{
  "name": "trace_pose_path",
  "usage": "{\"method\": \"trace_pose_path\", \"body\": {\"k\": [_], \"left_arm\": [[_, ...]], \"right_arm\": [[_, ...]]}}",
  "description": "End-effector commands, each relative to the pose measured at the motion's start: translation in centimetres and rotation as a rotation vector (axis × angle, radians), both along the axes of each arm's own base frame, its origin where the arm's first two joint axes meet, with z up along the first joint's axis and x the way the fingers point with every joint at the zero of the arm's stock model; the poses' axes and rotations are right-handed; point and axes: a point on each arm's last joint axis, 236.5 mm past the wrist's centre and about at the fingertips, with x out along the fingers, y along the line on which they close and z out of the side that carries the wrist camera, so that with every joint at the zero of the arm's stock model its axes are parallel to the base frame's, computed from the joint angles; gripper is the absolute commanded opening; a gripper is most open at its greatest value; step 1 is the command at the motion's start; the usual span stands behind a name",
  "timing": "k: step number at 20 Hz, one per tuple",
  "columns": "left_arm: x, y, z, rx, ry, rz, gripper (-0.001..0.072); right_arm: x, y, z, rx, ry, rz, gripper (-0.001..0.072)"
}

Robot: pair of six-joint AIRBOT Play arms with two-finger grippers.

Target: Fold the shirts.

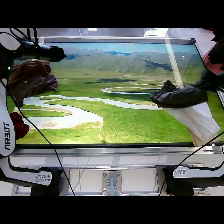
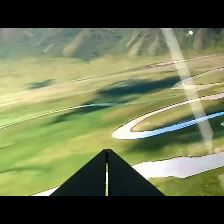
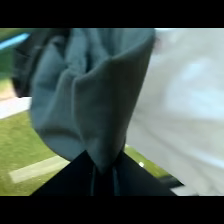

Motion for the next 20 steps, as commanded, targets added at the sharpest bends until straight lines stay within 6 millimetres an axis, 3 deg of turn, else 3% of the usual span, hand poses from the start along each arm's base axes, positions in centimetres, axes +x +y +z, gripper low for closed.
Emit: {"method": "trace_pose_path", "body": {"k": [1, 4, 8, 10, 11, 12, 14, 16, 18, 20], "left_arm": [[-0.3, -1.2, 0.7, -0.063, 0.003, -0.021, 0.001], [-0.4, -1.9, 1.1, -0.092, 0.002, -0.031, 0.001], [-0.6, -3.0, 1.1, -0.092, -0.003, -0.05, 0.001], [-0.6, -3.7, 1.2, -0.093, -0.007, -0.061, 0.001], [-0.7, -4.0, 1.3, -0.093, -0.009, -0.066, 0.0011], [-0.7, -4.1, 1.3, -0.094, -0.011, -0.067, 0.001], [-0.6, -4.1, 1.4, -0.094, -0.014, -0.066, 0.001], [-0.6, -4.1, 1.3, -0.093, -0.014, -0.066, 0.0011], [-0.6, -4.0, 1.3, -0.087, -0.014, -0.064, 0.001], [-0.6, -4.0, 1.3, -0.088, -0.013, -0.064, 0.0011]], "right_arm": [[-9.7, -6.8, -1.5, -0.163, 0.332, -0.172, 0.0034], [-13.7, -8.9, -5.5, -0.211, 0.488, -0.22, 0.0034], [-13.8, -9.4, -12.0, -0.229, 0.461, -0.247, 0.0038], [-13.5, -9.2, -13.9, -0.23, 0.437, -0.254, 0.0134], [-13.6, -9.1, -14.1, -0.23, 0.438, -0.258, 0.0257], [-13.5, -9.2, -13.8, -0.235, 0.434, -0.262, 0.0365], [-12.9, -9.7, -12.3, -0.259, 0.392, -0.271, 0.039], [-10.8, -10.2, -9.3, -0.292, 0.289, -0.283, 0.0389], [-6.5, -8.7, -5.4, -0.276, 0.098, -0.222, 0.0387], [-1.4, -4.8, -1.1, -0.223, -0.133, -0.105, 0.0387]]}}
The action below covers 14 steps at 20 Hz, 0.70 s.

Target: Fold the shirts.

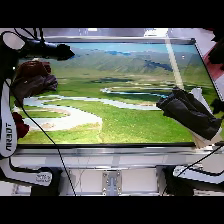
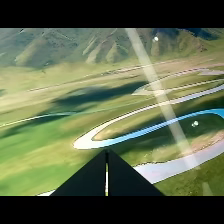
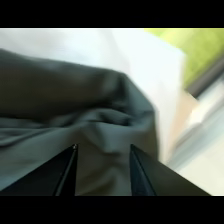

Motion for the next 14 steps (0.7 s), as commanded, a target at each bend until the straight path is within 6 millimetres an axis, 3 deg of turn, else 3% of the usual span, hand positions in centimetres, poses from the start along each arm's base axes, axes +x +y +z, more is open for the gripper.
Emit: {"method": "trace_pose_path", "body": {"k": [1, 2, 4, 6, 8, 11, 14], "left_arm": [[0.0, 0.0, 0.0, 0.004, -0.002, 0.001, 0.001], [0.0, 0.0, 0.0, 0.004, -0.002, 0.001, 0.0011], [0.0, 0.0, 0.0, 0.003, -0.001, 0.001, 0.0011], [0.0, 0.0, 0.0, -0.01, 0.01, 0.013, 0.0011], [-0.4, -0.1, -0.3, -0.011, 0.035, 0.006, 0.0011], [-1.9, -0.5, -1.4, 0.004, 0.099, -0.039, 0.0011], [-2.0, -0.5, -1.4, 0.005, 0.101, -0.042, 0.001]], "right_arm": [[8.5, 6.5, 7.4, 0.064, -0.383, 0.225, 0.0387], [11.0, 10.1, 9.5, 0.119, -0.506, 0.306, 0.0387], [14.3, 17.3, 11.5, 0.253, -0.649, 0.453, 0.0386], [16.3, 24.4, 10.8, 0.346, -0.705, 0.575, 0.0386], [16.7, 29.9, 7.2, 0.365, -0.659, 0.673, 0.0386], [16.4, 35.9, 0.8, 0.368, -0.575, 0.781, 0.0385], [13.8, 39.6, -5.7, 0.42, -0.428, 0.835, 0.0385]]}}
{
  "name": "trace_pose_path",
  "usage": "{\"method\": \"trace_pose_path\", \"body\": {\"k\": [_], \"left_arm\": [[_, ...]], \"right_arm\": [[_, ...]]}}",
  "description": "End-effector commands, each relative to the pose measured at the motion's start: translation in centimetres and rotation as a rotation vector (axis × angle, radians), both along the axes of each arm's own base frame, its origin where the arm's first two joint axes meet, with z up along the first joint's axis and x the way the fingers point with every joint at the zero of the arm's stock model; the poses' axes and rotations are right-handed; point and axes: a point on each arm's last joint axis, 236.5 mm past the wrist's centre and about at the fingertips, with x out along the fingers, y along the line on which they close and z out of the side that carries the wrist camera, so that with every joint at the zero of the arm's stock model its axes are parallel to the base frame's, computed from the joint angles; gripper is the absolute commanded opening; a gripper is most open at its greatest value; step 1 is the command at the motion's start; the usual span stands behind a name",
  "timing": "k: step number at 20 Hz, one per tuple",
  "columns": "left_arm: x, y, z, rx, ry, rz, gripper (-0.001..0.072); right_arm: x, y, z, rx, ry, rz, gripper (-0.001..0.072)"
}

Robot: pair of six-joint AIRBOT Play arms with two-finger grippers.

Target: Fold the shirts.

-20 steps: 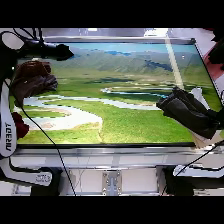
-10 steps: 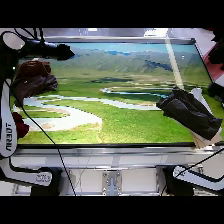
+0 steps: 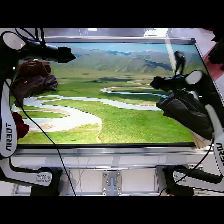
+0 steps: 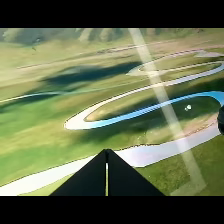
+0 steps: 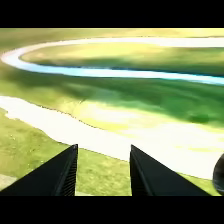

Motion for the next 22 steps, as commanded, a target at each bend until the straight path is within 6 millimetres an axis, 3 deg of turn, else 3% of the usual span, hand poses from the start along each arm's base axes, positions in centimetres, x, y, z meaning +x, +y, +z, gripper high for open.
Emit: {"method": "trace_pose_path", "body": {"k": [1, 5, 8, 12, 22], "left_arm": [[-0.5, -0.1, -0.3, 0.004, 0.022, -0.016, 0.0011], [-0.5, -0.1, -0.3, 0.005, 0.022, -0.016, 0.0011], [-0.5, -0.1, -0.3, 0.005, 0.022, -0.016, 0.001], [-0.5, -0.1, -0.3, 0.005, 0.022, -0.016, 0.001], [-0.5, -0.1, -0.3, 0.005, 0.022, -0.016, 0.001]], "right_arm": [[-2.9, 5.3, -6.9, -0.017, 0.114, 0.101, 0.0385], [-10.2, 7.9, -11.7, -0.048, 0.338, 0.22, 0.0385], [-13.9, 9.7, -12.1, -0.037, 0.447, 0.294, 0.0385], [-14.7, 10.8, -12.1, -0.042, 0.449, 0.328, 0.0385], [-14.8, 10.8, -12.1, -0.044, 0.45, 0.329, 0.0385]]}}
